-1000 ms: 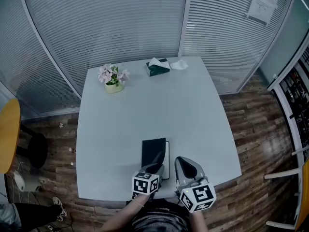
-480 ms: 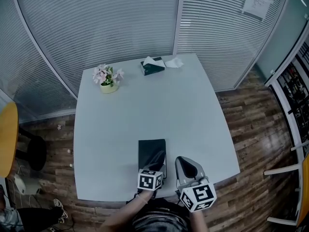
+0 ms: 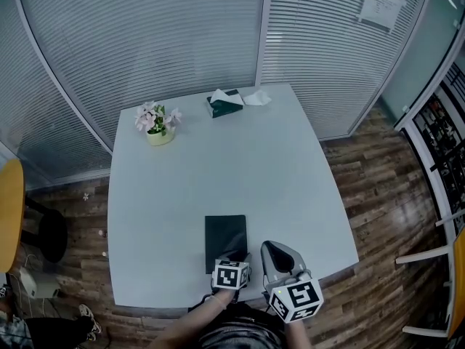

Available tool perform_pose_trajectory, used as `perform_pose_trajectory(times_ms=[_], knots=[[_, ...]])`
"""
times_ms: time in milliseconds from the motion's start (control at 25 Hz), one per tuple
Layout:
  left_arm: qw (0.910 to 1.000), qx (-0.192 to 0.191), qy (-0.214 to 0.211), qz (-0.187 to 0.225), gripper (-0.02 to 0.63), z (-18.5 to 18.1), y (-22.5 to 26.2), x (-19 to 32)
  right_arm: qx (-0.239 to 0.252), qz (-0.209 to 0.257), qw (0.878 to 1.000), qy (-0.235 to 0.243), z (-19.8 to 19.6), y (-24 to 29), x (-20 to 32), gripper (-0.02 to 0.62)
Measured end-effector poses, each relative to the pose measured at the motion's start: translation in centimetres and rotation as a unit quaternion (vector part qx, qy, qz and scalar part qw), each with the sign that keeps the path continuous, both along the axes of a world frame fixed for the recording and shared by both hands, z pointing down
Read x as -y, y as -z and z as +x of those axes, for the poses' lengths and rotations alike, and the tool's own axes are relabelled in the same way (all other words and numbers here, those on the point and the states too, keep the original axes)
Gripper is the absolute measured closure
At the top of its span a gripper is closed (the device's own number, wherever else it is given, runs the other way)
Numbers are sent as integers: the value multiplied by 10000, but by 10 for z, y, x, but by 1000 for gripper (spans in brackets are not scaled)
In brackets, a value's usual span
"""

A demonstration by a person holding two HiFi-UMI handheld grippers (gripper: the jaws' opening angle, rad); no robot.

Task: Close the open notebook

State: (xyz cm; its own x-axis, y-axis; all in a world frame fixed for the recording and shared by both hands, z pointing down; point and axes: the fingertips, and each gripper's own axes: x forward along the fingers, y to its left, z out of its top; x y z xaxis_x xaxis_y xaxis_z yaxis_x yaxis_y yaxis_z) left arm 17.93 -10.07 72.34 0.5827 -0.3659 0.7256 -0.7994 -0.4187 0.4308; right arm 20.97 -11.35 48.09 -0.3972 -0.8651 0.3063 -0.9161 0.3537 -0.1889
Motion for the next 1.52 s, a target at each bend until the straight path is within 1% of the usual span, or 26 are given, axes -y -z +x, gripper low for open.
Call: perform_pose_trajectory(times_ms=[120, 240, 360, 400, 480, 560, 600, 640, 760, 920, 1040, 1200, 1400, 1520], knots=[[10000, -17, 26, -32, 481, -1, -5, 2, -23, 22, 10000, -13, 0, 1, 1, 592], [9997, -179, 72, -170, 495, -4, -5, 3, -22, 13, 10000, -38, 0, 0, 2, 592], [9988, -329, 151, -332, 529, -8, -5, 4, -28, -28, 10000, 21, -5, -3, 1, 592], [9984, -403, 147, -381, 529, -8, -3, 4, -29, -33, 10000, 36, -6, -4, 1, 592], [9964, -675, 124, -505, 529, -7, 4, 5, -35, -35, 10000, 56, -8, -4, 1, 592], [9921, -1050, 193, -654, 529, -11, 10, 6, -55, -23, 9999, 93, -13, -4, 4, 592], [9907, -1166, 238, -653, 529, -15, 14, 7, -65, -13, 9999, 120, -16, -3, 5, 592], [9907, -1199, 253, -591, 529, -20, 17, 8, -71, -1, 9999, 151, -19, -3, 7, 592], [9929, -1106, 203, -378, 531, -34, 24, 10, -69, 21, 9997, 245, -30, -2, 9, 592], [9921, -1209, 223, -266, 531, -45, 31, 9, -90, 28, 9993, 363, -42, -4, 13, 592], [9931, -1163, 145, 107, 554, -55, 45, 11, -110, 31, 9990, 430, -50, -5, 16, 592], [9905, -1183, -71, 697, 601, -62, 78, 12, 17, 50, 9986, 531, -61, -2, 20, 592], [9862, -1057, -305, 1240, 603, -70, 109, 13, -5, 88, 9980, 625, -74, 0, 24, 592], [9815, -957, -415, 1606, 603, -75, 129, 13, 64, 121, 9978, 642, -80, 2, 23, 592]])
